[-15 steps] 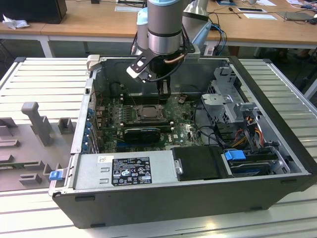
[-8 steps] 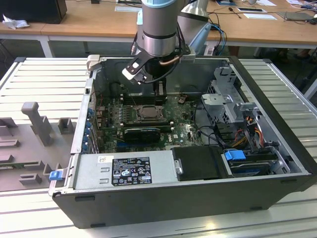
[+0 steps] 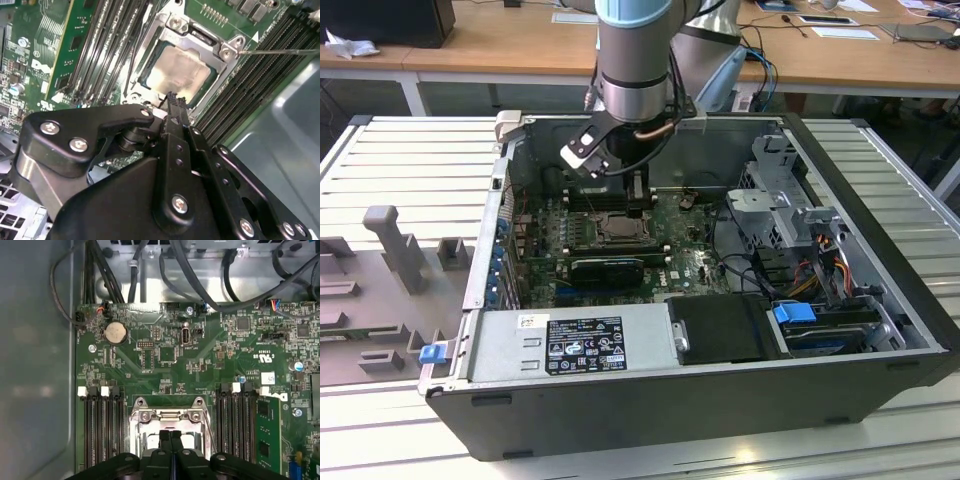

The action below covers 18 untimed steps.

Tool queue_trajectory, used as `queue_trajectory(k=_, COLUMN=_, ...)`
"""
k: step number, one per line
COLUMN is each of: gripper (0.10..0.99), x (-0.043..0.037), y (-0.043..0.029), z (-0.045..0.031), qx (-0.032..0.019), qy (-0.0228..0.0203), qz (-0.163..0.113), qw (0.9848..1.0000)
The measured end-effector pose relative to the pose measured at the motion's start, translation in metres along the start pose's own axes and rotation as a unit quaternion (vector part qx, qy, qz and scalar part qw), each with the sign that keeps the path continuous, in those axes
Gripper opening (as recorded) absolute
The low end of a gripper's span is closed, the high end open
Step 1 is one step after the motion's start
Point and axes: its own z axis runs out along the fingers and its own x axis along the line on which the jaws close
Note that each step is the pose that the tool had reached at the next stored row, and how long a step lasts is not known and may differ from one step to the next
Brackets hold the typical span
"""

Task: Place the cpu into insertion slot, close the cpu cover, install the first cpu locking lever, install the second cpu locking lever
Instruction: 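Close the cpu cover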

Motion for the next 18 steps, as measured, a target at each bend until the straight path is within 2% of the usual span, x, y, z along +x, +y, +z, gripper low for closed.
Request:
queue_trajectory(k=4, gripper=0.106, x=-0.0001, y=-0.0081, z=-0.0002, qx=0.0000, qy=0.0001, qz=0.000, qw=1.0000)
queue_trajectory(k=18, gripper=0.106, x=-0.0004, y=-0.0231, z=-0.0013, qx=0.0000, qy=0.0001, qz=0.000, qw=1.0000)
